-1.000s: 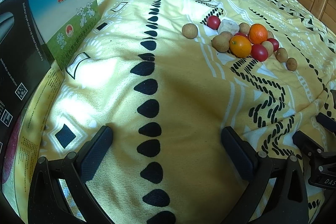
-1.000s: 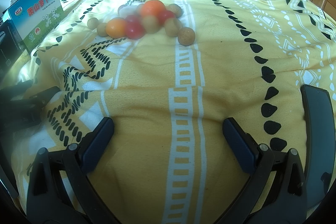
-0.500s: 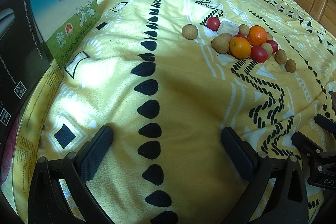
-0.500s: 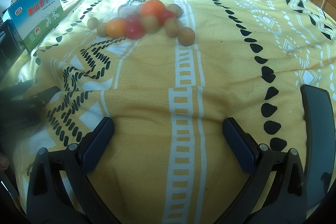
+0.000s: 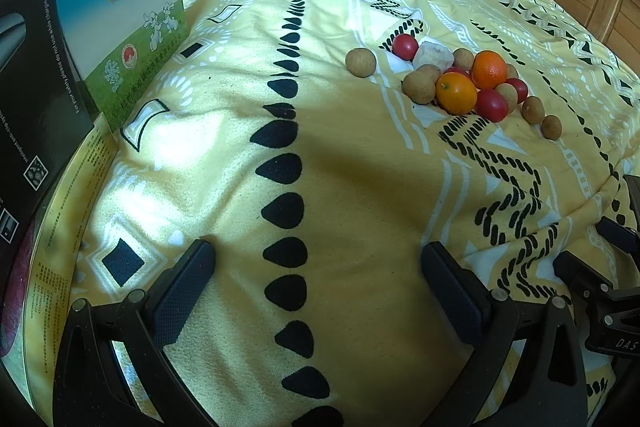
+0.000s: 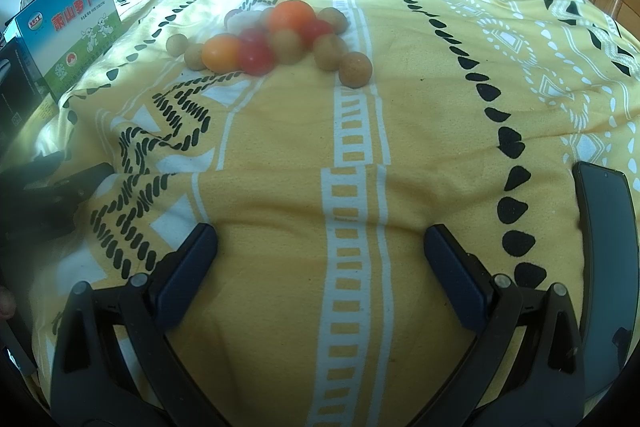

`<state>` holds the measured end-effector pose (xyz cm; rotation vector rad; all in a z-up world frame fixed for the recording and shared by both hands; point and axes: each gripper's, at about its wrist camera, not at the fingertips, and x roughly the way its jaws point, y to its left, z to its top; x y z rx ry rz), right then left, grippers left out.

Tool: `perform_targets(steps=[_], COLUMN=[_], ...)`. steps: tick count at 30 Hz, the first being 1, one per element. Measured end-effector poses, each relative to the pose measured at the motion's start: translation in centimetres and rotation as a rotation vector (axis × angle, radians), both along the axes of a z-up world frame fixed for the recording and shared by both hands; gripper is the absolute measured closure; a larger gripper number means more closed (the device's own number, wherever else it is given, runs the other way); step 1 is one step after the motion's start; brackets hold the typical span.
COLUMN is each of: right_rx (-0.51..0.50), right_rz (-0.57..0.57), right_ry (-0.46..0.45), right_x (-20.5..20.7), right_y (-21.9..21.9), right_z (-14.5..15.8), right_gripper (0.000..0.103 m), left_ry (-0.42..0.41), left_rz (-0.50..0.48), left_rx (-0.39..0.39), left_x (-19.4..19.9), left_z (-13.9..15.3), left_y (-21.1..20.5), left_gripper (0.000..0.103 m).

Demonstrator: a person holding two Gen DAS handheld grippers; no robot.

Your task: Organize fruits

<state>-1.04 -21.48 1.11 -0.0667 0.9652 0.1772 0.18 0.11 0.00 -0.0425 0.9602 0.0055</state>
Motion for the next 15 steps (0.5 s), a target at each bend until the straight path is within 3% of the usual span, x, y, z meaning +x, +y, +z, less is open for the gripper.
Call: perform_targets(steps=[15], right_rx=[0.005], right_rz=[0.005], right_ry=[0.000], right_x=[-0.02], right_y=[-0.12], right_z=[0.02], right_gripper=[0.000], left_ry=[-0.001], left_rz=[-0.001], left_rx=[0.015], left_x=[0.01], left_z=[-0.06], left_y=[-0.24], left_gripper=[0.000])
